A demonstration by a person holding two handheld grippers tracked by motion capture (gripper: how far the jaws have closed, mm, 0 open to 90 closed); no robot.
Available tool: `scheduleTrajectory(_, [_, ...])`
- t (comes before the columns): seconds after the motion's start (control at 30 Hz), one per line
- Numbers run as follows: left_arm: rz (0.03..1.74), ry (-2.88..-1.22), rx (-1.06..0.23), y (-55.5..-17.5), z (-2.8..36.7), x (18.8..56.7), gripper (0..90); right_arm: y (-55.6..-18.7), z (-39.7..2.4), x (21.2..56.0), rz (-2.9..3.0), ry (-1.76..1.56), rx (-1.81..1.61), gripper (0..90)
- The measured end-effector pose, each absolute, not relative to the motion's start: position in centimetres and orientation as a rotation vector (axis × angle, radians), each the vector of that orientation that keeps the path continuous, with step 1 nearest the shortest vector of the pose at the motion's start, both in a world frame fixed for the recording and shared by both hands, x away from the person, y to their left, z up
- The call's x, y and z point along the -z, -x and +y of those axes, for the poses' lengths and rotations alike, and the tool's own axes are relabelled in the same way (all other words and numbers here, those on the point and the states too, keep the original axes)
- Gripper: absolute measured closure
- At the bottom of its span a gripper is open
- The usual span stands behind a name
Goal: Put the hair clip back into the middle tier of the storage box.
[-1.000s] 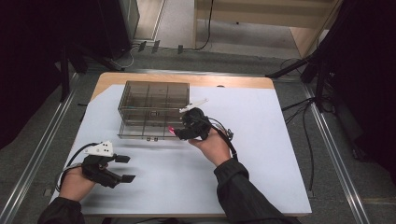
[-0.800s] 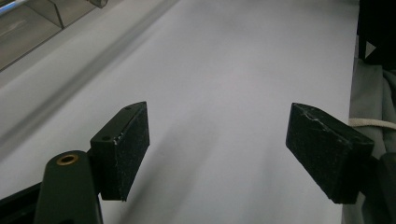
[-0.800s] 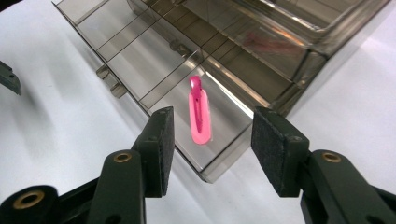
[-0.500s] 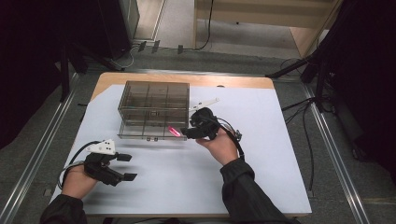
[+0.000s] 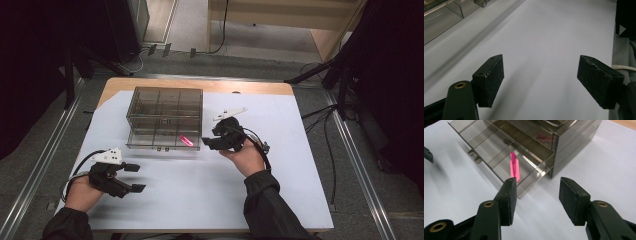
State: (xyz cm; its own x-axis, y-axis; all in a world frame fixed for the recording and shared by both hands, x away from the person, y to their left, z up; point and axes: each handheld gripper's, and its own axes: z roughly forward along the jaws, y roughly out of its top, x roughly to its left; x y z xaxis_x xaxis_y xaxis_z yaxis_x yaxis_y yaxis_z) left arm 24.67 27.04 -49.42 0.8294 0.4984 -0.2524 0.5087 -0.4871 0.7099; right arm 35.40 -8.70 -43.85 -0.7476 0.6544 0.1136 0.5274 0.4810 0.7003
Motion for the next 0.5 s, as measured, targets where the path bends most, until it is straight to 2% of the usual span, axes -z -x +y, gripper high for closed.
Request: scheduleTrajectory(0.5, [0.736, -2.165, 0.015, -24.6, 27.0, 49.4, 22.5, -35.1, -11.9, 44.5, 2.511, -1.068, -1.098, 46.6])
